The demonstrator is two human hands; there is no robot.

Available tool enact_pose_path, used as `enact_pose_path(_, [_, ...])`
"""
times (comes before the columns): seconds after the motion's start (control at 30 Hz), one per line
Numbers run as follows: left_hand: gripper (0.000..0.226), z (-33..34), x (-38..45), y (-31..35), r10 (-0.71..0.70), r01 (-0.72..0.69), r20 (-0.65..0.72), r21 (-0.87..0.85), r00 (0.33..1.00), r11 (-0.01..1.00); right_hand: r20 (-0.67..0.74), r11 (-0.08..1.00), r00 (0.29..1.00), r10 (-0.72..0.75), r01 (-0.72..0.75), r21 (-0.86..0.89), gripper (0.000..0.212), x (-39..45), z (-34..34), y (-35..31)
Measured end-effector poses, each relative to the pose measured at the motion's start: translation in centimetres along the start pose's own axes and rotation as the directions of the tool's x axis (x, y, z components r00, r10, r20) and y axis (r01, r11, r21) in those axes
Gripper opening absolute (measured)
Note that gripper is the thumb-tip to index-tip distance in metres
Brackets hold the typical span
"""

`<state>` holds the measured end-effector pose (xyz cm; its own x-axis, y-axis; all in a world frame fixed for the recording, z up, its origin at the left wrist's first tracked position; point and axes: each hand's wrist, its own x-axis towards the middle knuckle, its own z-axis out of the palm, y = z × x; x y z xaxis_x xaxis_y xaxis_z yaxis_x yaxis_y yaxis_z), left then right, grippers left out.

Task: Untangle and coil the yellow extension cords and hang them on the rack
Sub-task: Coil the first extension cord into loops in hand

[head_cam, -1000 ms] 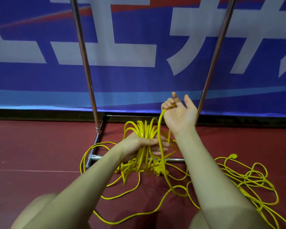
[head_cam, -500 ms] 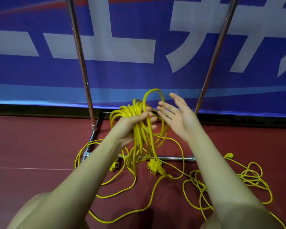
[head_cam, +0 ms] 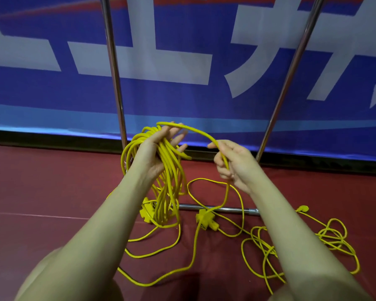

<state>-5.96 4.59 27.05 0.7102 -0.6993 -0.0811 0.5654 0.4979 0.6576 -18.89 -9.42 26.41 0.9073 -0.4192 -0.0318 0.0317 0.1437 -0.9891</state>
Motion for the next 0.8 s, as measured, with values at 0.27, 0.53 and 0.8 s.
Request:
enact_pose_path(0.27, [0.019, -0.4, -0.5, 0.2, -0.045, 0.047, -0.029, 0.061, 0.999, 0.997, -0.300, 0.948, 0.950, 0.089, 0.012, 0.319, 0.027, 0.8, -0.4, 0.2])
enact_pose_path(0.53, [0.025, -0.6, -1.3, 0.6, -0.107, 0.070, 0.161, 0.219, 0.981, 0.973, -0.285, 0.925, 0.931, 0.227, -0.114, 0.363, 0.018, 1.4, -0.9, 1.4])
enact_pose_path(0.8, [0.017, -0.4, -1.8, 0.0, -0.126, 0.061, 0.175, 0.335, 0.977, 0.940, -0.264, 0.826, 0.881, 0.393, -0.212, 0.522, 0.015, 1.9, -1.4, 1.7])
